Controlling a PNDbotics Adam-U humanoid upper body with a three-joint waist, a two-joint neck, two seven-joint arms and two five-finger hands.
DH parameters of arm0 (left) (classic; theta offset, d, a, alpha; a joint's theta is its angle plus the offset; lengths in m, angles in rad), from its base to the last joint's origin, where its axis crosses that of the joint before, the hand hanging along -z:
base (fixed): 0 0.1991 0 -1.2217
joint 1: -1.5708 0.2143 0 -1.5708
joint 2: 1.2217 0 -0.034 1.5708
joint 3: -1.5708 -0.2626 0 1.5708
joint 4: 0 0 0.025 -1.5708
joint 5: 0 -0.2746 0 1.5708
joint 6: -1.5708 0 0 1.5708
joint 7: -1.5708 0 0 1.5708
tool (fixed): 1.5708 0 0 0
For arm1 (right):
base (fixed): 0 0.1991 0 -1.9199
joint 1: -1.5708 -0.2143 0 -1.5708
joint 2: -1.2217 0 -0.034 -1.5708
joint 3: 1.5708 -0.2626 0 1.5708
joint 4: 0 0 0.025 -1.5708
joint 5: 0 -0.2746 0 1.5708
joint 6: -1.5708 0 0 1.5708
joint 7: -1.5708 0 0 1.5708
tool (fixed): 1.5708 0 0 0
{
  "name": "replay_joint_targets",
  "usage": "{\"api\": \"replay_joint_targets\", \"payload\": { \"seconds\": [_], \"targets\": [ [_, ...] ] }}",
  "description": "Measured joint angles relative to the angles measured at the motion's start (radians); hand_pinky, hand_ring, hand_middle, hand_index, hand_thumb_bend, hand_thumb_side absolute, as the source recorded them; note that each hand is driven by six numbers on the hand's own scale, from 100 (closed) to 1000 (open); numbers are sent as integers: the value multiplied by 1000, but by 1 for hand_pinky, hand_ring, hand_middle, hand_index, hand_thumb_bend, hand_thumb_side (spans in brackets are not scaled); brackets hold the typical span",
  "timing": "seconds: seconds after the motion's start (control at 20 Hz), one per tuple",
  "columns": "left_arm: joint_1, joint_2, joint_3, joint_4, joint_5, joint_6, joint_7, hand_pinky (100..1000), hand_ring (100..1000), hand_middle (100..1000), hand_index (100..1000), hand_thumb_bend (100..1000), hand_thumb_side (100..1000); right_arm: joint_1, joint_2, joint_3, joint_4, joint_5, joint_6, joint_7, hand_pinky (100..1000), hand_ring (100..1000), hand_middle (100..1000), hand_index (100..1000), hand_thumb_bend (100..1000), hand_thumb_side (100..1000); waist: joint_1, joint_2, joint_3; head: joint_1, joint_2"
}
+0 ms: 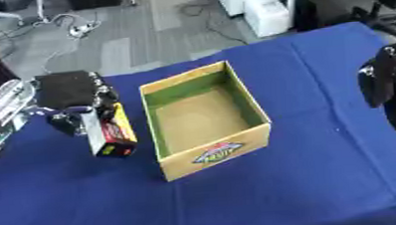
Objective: Pick up objects on the table and place them in the box.
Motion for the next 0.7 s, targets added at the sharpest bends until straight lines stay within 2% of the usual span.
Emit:
{"api": "replay_joint_targets", "payload": {
  "seconds": [0.25,0.3,0.35,0.7],
  "targets": [
    [-12,-4,13,-2,-42,4,33,246,434,352,208,615,100,3,0,0,0,3,0,0,191,334,386,467,100,1000,0,-1,0,0,0],
    [-14,-5,17,-2,-46,4,38,246,434,352,208,546,100,3,0,0,0,4,0,0,191,334,386,467,100,1000,0,-1,1,-1,0],
    [-17,-5,21,-2,-49,4,44,243,435,352,206,617,100,4,0,0,0,4,0,0,191,334,386,467,100,1000,0,-1,1,-1,0],
    [-48,-54,40,-2,-78,16,67,229,435,350,202,616,100,5,0,-1,0,4,-2,-2,191,335,386,467,100,1000,-5,-3,0,-8,0]
  ]
}}
